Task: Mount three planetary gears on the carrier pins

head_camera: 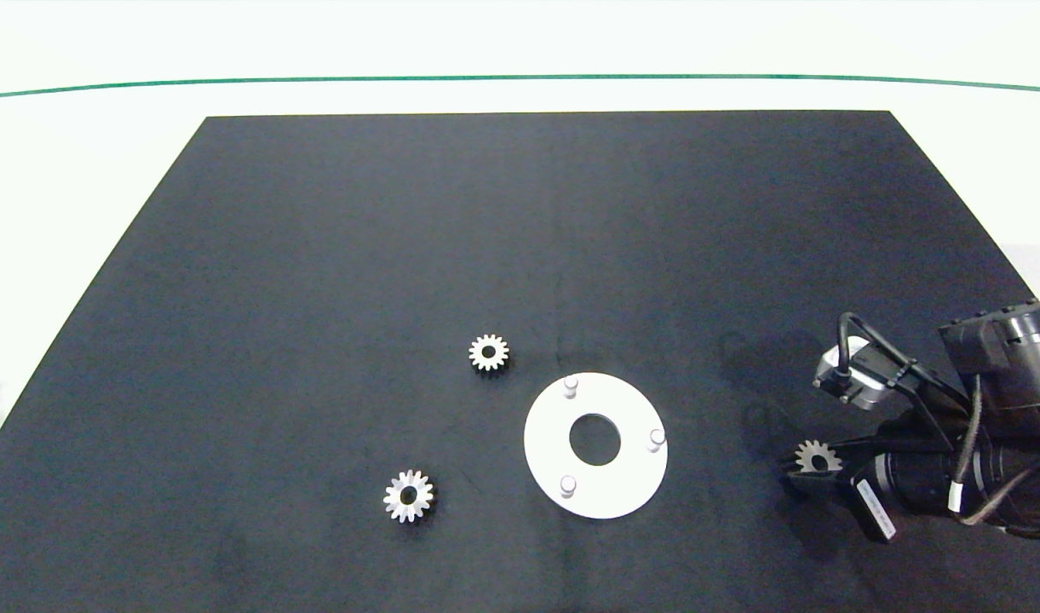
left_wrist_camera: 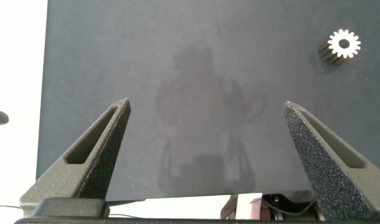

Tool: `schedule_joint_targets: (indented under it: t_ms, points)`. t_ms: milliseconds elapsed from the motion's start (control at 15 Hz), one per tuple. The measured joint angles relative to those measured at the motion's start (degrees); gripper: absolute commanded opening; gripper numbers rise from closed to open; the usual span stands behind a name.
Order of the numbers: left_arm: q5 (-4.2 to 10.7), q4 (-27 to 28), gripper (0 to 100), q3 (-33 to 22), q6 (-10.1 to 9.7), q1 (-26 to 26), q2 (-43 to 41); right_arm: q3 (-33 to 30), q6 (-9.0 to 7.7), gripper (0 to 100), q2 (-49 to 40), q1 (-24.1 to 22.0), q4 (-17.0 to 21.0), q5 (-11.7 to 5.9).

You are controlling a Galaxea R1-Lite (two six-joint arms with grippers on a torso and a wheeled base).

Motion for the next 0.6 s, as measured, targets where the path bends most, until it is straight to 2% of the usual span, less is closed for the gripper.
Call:
schedule_joint_targets:
  t_ms: [400,533,600]
  points:
    - [-0.63,0.0,100,0.0,-0.02,0.0,0.0,-0.2,-0.10,19,-0.3,0.0,0.3,-0.18]
    - [-0.74,0.0,100,0.0,0.00,0.0,0.0,-1.6,-0.21,19,-1.9,0.2,1.3,-0.56]
    - [-1.02,0.0,100,0.0,0.02,0.1,0.0,-2.8,-0.23,19,-2.9,0.4,3.0,-0.71]
